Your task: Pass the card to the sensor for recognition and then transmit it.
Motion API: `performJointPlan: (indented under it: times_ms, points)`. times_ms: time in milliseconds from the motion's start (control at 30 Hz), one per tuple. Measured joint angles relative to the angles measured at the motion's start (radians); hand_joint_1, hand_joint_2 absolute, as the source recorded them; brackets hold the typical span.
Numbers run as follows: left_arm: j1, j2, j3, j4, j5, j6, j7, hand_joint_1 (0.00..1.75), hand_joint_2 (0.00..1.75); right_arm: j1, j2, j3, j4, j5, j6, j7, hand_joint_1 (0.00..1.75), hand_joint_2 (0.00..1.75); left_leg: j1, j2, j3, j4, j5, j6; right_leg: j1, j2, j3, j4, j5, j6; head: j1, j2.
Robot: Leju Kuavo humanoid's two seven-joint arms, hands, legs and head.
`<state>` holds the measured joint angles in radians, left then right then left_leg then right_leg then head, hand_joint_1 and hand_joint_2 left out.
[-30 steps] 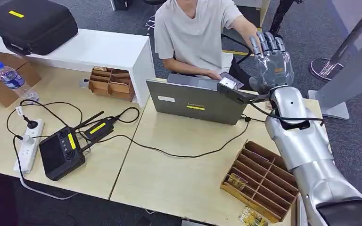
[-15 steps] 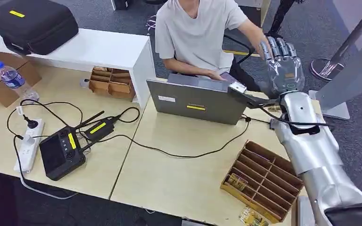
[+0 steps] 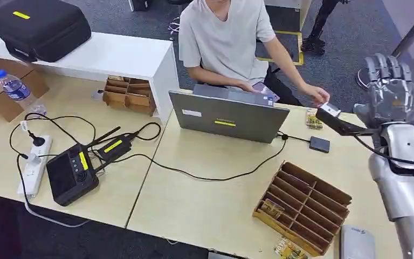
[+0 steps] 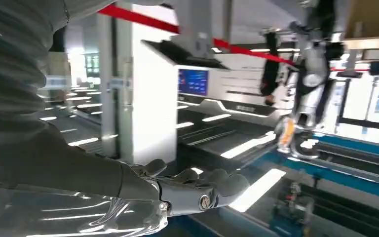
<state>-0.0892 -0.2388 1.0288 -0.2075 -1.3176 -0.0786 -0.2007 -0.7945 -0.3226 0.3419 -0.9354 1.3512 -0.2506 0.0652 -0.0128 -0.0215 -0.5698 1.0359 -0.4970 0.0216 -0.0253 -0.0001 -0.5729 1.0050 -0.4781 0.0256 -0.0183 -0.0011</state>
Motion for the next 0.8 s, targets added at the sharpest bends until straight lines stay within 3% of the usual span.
performJointPlan:
  times_ms: [267,467,667,800]
  points:
    - [0.01,0.007,0.014,0.0,0.04,0.012,0.0,0.0,1.75,0.121,-0.223,-0.184,-0.018,-0.008,0.008,0.02,0.0,1.75,0.0,-0.005,-0.002,0.001,-0.001,0.001,0.0,-0.005,0.001,-0.002,-0.001,0.001,0.0,0.0]
    - [0.016,0.009,0.046,0.0,0.073,0.0,-0.002,0.0,1.75,0.361,-0.363,-0.44,0.016,-0.065,-0.017,0.033,0.0,1.75,0.0,-0.009,-0.002,0.001,-0.003,0.005,0.0,-0.009,0.003,-0.004,-0.003,0.005,0.0,0.0]
    - [0.016,0.011,0.069,0.0,0.086,-0.002,0.0,0.0,1.75,0.566,-0.403,-0.662,0.051,-0.07,-0.005,0.039,0.0,1.75,-0.001,-0.004,0.0,0.0,-0.005,0.005,0.0,-0.004,0.002,-0.004,-0.004,0.005,0.0,0.0]
    - [0.016,0.011,0.084,0.0,0.095,-0.002,0.011,0.0,1.75,0.689,-0.404,-0.826,0.087,-0.031,-0.003,0.004,0.0,1.75,-0.001,-0.007,-0.001,0.0,-0.005,0.005,0.0,-0.007,0.003,-0.004,-0.005,0.005,0.0,0.0]
